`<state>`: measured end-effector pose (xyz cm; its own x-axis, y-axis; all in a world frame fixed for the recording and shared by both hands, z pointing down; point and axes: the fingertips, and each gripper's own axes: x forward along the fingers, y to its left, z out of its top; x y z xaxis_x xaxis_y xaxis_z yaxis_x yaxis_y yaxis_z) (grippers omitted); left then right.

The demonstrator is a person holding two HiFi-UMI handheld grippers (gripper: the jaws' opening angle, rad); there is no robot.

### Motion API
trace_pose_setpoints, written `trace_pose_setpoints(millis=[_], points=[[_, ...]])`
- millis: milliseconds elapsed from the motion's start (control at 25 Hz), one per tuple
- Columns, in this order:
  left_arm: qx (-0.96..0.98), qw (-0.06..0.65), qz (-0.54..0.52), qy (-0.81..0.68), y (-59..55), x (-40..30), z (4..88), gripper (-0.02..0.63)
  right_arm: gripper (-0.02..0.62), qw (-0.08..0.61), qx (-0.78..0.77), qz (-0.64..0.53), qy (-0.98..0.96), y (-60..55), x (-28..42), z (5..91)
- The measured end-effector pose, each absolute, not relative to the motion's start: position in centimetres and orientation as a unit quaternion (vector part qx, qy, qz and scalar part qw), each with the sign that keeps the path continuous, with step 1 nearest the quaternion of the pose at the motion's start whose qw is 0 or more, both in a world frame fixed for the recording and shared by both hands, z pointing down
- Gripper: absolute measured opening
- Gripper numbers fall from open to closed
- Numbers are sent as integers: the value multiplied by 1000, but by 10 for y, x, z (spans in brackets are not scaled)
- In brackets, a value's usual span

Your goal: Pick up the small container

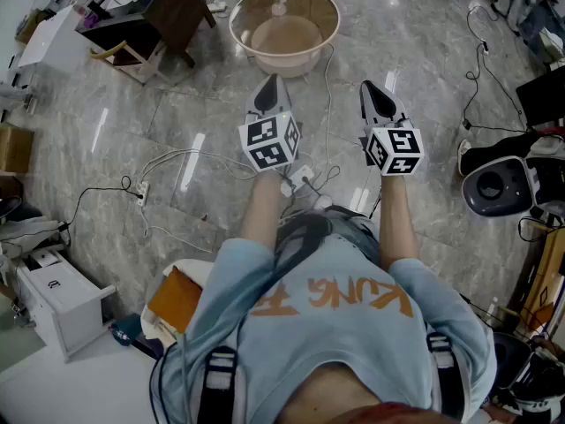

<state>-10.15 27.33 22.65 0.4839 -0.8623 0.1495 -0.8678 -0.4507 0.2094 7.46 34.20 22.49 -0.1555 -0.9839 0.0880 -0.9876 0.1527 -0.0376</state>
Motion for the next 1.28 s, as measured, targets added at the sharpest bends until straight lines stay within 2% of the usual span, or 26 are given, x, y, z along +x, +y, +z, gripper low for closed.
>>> trace_pose_setpoints(millis=[480, 1040, 1280], points=[[855, 121, 3, -505, 269, -83, 224, 23, 14, 37, 625, 22, -779, 328, 69, 220], [869, 99, -13, -484, 262, -39, 205, 23, 14, 27, 650, 16, -759, 320, 111, 212], [867, 111, -14, -485, 269, -35, 212, 23, 14, 28, 643, 28, -765, 323, 112, 224]])
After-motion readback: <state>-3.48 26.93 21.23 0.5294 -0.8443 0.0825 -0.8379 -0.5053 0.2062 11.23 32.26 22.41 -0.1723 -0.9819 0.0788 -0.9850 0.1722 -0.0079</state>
